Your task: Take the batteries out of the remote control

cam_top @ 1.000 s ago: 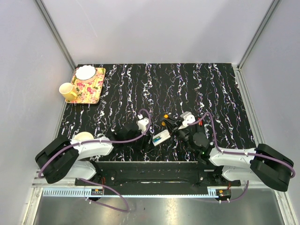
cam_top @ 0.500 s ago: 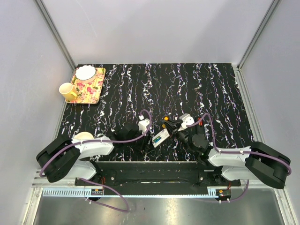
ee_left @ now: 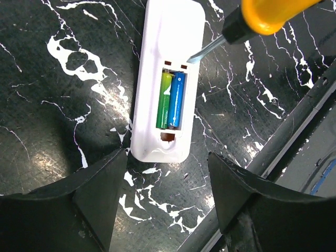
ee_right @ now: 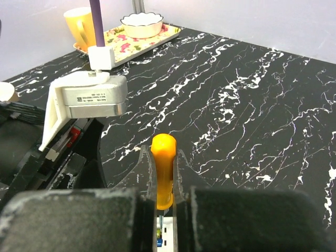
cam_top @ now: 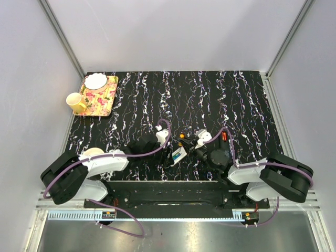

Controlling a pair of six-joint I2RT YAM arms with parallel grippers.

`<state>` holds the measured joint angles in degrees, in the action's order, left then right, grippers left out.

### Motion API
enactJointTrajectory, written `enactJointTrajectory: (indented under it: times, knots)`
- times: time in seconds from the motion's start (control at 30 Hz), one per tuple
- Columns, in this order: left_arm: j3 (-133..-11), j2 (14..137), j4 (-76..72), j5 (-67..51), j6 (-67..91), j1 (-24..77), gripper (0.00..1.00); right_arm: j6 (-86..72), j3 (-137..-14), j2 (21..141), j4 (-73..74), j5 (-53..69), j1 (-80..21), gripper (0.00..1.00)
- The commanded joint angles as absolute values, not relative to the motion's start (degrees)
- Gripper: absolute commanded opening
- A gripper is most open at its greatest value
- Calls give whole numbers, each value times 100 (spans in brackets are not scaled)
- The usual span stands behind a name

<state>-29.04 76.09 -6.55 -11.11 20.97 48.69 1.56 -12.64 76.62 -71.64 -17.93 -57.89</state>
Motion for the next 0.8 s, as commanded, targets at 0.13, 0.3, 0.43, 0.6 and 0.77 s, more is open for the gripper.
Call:
enactJointTrajectory:
  times: [0.13,0.3,0.43,0.6,0.77]
  knots:
    - [-3190,7664,-668,-879,2065,4852,66,97,-1397,8059,-8016,-2074,-5827,0]
    - [-3340,7954,-668,-914,2048,4852,66,35,-1459,8253,-8015,-1951,-5827,0]
    - [-3410,8077,-677,-932,2039,4860,65,35,-1503,8332,-8112,-1969,-5827,0]
    - [-3437,8165,-686,-941,2048,4860,65,-132,-1547,8429,-8103,-1925,-5827,0]
    - [-3454,8235,-677,-940,2057,4869,63,-141,-1547,8446,-8095,-1960,-5827,0]
